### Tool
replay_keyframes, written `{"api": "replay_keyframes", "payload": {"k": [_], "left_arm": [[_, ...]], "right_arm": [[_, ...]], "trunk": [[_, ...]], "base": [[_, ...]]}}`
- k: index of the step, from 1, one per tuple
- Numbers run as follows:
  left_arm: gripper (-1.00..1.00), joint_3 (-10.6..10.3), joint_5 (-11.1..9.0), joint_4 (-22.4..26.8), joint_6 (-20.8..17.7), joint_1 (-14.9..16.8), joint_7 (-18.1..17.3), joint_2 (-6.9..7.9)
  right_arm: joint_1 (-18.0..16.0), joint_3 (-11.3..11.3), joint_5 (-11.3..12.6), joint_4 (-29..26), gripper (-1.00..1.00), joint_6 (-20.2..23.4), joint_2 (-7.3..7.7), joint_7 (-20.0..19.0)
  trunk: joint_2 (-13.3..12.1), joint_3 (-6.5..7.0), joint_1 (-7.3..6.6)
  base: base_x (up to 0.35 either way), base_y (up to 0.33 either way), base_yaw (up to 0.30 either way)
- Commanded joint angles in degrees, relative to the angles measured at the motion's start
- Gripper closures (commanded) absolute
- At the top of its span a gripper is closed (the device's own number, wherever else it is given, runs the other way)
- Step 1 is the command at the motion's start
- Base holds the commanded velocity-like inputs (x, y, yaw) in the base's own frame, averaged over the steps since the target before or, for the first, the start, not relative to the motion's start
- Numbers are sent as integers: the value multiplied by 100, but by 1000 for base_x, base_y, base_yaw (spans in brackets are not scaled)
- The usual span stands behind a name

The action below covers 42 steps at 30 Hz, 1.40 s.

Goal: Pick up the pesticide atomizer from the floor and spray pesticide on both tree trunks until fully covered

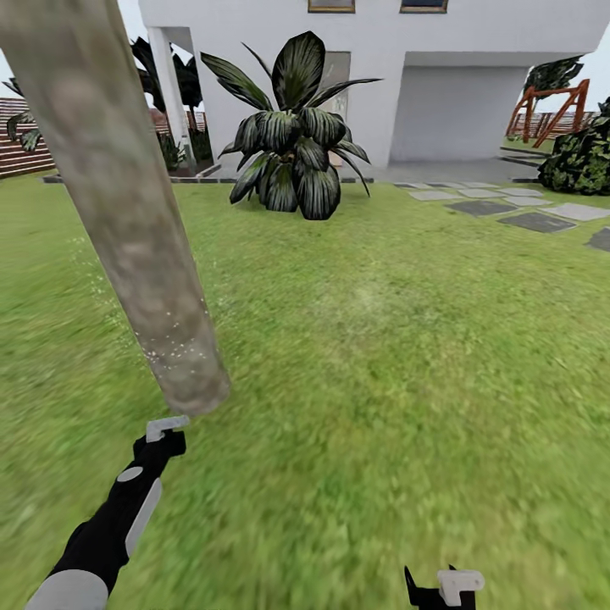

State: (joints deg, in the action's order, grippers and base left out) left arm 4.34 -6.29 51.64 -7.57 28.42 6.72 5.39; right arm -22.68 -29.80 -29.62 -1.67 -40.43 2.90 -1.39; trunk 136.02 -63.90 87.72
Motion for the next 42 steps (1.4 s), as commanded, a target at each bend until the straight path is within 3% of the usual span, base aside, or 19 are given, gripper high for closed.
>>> {"api": "replay_keyframes", "payload": {"k": [1, 4, 7, 9, 13, 16, 17, 18, 19, 22, 23, 28, 32, 34, 37, 39, 42], "left_arm": [[100, 3, 2, 15, -34, 25, -5, 8], [100, -11, 1, 94, -91, 96, -15, 7], [100, 24, 6, 539, -461, 202, -13, 43], [100, 208, 7, 1314, -757, 168, -39, 340], [100, 409, -39, 1631, -1234, 156, -78, 698], [100, 362, -23, 1722, -1386, 166, -88, 653], [100, 243, -22, 1787, -1540, 184, -86, 634], [100, -95, -29, 2002, -1819, 218, -80, 620], [100, -283, -49, 2271, -2008, 227, -73, 616], [100, -391, -75, 2704, -2530, 242, -72, 622], [100, -364, -76, 2774, -2642, 248, -74, 660], [100, 358, -119, 2808, -2720, 311, -206, 722], [100, 291, -112, 3088, -2970, 305, -276, 638], [100, -84, -118, 3396, -3148, 316, -257, 607], [100, -191, -125, 3521, -3250, 348, -251, 538], [100, -110, -119, 3527, -3334, 441, -251, 583], [100, 469, -118, 3531, -3380, 579, -277, 618]], "right_arm": [[0, 0, 0, 0, -100, 0, 0, 2], [0, 0, 0, 0, -100, 0, 0, 7], [0, 0, 0, 0, -100, 0, 0, 7], [0, 0, 0, 0, -100, 0, 1, 7], [0, 0, 0, 0, -100, 0, 0, 7], [0, 0, 0, 0, -100, 0, 0, 7], [0, 0, 0, 0, -100, 0, 0, 7], [0, 0, 0, 0, -100, 0, 0, 7], [0, 0, 0, 0, -100, 0, 0, 7], [0, 0, 0, 0, -100, 0, 0, 7], [0, 0, 0, 0, -100, 0, 0, 7], [0, 0, 0, 0, -100, 0, 0, 7], [0, 0, 0, 0, -100, 0, 0, 7], [0, 0, 0, 0, -100, 0, 0, 7], [0, 0, 0, 0, -100, 2, 0, 7], [0, 0, 0, 0, -100, 2, 0, 7], [0, 0, 0, 0, -100, 1, 0, 6]], "trunk": [[0, 0, 0], [0, 0, 0], [0, 0, 0], [0, 0, 0], [0, 0, 0], [0, 0, 0], [0, 0, 0], [0, 0, 0], [0, 0, 0], [0, 0, 0], [0, 0, 0], [0, 0, 0], [0, 0, 0], [0, 0, 0], [0, 0, 0], [0, 0, 0], [0, 0, 0]], "base": [[1, -2, 6], [0, 0, 1], [0, 0, 0], [0, 0, 0], [0, 0, 0], [0, 0, 0], [0, 0, 0], [0, 0, 0], [0, 0, 0], [0, 0, 0], [0, 0, 0], [0, 0, 0], [0, 0, 0], [0, 0, 0], [0, 0, 0], [0, 0, 0], [0, 0, 0]]}}
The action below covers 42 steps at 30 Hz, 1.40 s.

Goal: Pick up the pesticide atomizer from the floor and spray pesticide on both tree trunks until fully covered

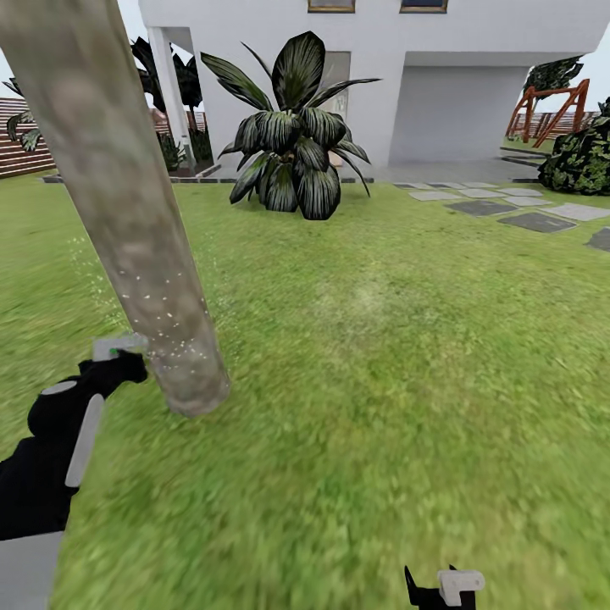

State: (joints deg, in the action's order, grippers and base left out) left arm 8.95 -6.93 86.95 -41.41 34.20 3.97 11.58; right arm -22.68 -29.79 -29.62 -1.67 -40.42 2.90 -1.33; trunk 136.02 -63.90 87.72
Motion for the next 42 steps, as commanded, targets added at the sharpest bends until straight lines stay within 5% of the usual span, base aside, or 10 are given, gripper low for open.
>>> {"api": "replay_keyframes", "payload": {"k": [1, 3, 10, 13, 17, 20, 27, 30, 36, 42], "left_arm": [[100, 178, -54, -1, -4, 26, -10, 23], [100, 172, -48, 5, -7, 4, -17, 20], [100, -726, -48, 177, -286, 220, 2, -111], [100, -612, -68, 189, -400, 449, -1, -48], [100, 154, -74, 191, -674, 575, -256, 146], [100, 202, -75, 191, -1011, 823, -591, 363], [100, -99, -38, 143, -1409, 867, -661, 339], [100, -404, -31, -248, -508, 111, -657, 312], [100, -418, -53, -1963, 731, 42, -660, 286], [100, -471, 204, -3365, 2260, 24, -537, -157]], "right_arm": [[0, 0, 0, 0, -100, -1, 0, 0], [0, 0, 0, 0, -100, 2, 0, 1], [0, 0, 0, 0, -100, 1, 0, -1], [0, 0, 0, 0, -100, -1, 0, -1], [0, 0, 0, 0, -100, 0, 0, 1], [0, 0, 0, 0, -100, 2, 0, -2], [0, 0, 0, 0, -100, 6, 0, 0], [0, 0, 0, 0, -100, 7, 0, -1], [0, 0, 0, 2, -100, 7, 0, 0], [0, 0, 0, 5, -100, 7, 0, -2]], "trunk": [[0, 0, 0], [0, 0, 0], [0, 0, 0], [0, 0, 0], [0, 0, 0], [0, 0, 0], [0, 0, 0], [0, 0, 0], [0, 0, 0], [0, 0, 0]], "base": [[0, 0, 0], [0, 0, 0], [0, 0, 0], [0, 0, 0], [0, 0, 0], [0, 0, 0], [0, 0, 0], [0, 0, 0], [0, 0, 0], [0, 0, 0]]}}
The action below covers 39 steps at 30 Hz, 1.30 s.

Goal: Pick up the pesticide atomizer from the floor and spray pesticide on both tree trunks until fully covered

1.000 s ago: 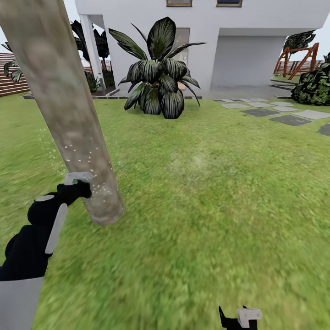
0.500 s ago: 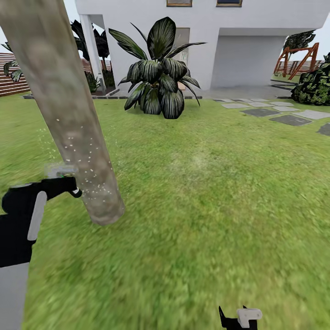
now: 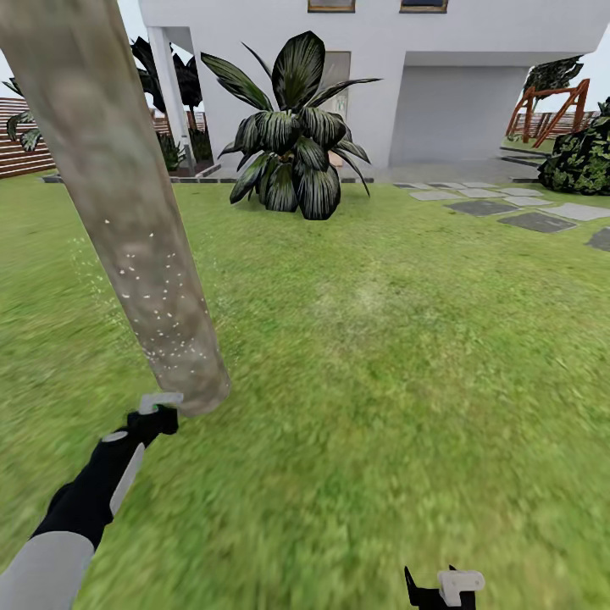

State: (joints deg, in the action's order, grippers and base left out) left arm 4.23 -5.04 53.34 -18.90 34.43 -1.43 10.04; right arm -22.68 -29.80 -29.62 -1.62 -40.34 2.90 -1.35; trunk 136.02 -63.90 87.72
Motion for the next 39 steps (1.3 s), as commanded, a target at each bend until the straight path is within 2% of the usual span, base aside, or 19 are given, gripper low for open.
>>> {"api": "replay_keyframes", "payload": {"k": [1, 4, 7, 9, 10, 12, 22, 28, 32, 39], "left_arm": [[100, -4, 70, -52, 164, -61, 82, -56], [100, -8, 139, -145, 519, -217, 508, -271], [100, -4, 146, -761, 1236, -234, 770, -323], [100, -1, 147, -1163, 1358, -235, 792, -375], [100, -10, 150, -1231, 1367, -234, 790, -449], [100, -21, 151, -1263, 1370, -235, 781, -490], [100, 3, 143, -1265, 1371, -235, 778, -510], [100, 2, 143, -1260, 1375, -235, 777, -511], [100, 7, 136, -1240, 1380, -235, 776, -511], [100, 8, 133, -1239, 1380, -235, 772, -511]], "right_arm": [[0, 0, 0, 2, -100, 0, -2, 1], [0, 0, 0, 1, -100, 0, 1, 3], [0, 0, 0, -3, -100, 0, 5, 3], [0, 0, 0, -5, -100, 0, 8, 3], [0, 0, 0, -1, -100, 0, 7, 0], [0, 0, 0, 2, -100, 0, 2, -1], [0, 0, 0, -5, -100, 0, 0, -6], [0, 0, 0, -5, -100, 0, 0, -6], [0, 0, 0, -5, -100, 0, 0, -4], [0, 0, 0, -5, -100, 0, 0, -6]], "trunk": [[0, 0, 0], [0, 0, 0], [0, 0, 0], [0, 0, 0], [0, 0, 0], [0, 0, 0], [0, 0, 0], [0, 0, 0], [0, 0, 0], [0, 0, 0]], "base": [[0, 0, 0], [12, -15, 0], [130, -188, 0], [163, -229, 0], [170, -232, 0], [171, -232, 0], [160, -237, 7], [125, -245, 238], [-151, -253, 235], [-255, -195, 23]]}}
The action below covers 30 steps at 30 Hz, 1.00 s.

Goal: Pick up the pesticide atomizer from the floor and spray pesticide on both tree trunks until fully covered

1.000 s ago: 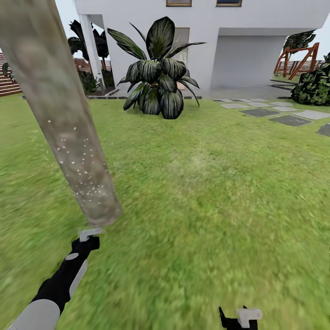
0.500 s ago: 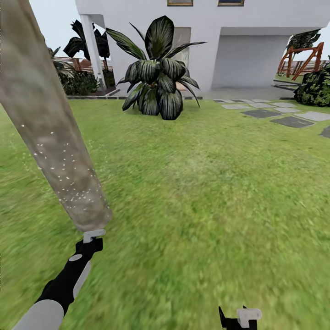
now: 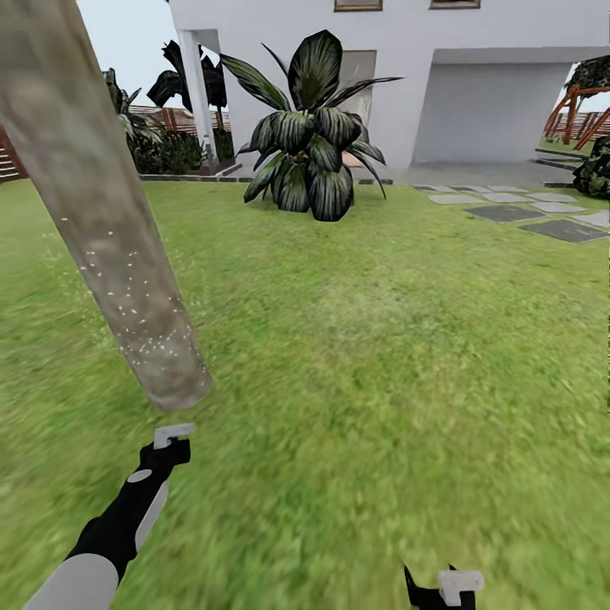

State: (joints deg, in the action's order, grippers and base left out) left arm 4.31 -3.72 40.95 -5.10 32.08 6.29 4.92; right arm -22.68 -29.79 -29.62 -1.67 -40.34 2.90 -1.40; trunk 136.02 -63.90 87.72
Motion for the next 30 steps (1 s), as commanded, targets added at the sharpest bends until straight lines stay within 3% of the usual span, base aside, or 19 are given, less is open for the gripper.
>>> {"api": "replay_keyframes", "payload": {"k": [1, 18, 28, 30], "left_arm": [[100, 0, -3, 1, 0, 0, 1, 0], [100, 0, -6, -78, 299, 0, -21, 6], [100, -11, -4, -91, 299, 0, -90, 1], [100, -43, 32, -95, 300, -86, -308, 18]], "right_arm": [[0, 0, 0, 0, -100, 0, 0, 0], [0, 0, 0, 0, -100, 0, 0, 0], [0, 0, 0, 0, -100, 0, 0, 0], [0, 0, 0, 0, -100, 0, 0, 0]], "trunk": [[0, 0, 0], [0, 0, 0], [0, 0, 0], [0, 4, 0]], "base": [[-280, -152, 1], [-327, -24, 0], [-338, 0, -263], [-338, 0, -297]]}}
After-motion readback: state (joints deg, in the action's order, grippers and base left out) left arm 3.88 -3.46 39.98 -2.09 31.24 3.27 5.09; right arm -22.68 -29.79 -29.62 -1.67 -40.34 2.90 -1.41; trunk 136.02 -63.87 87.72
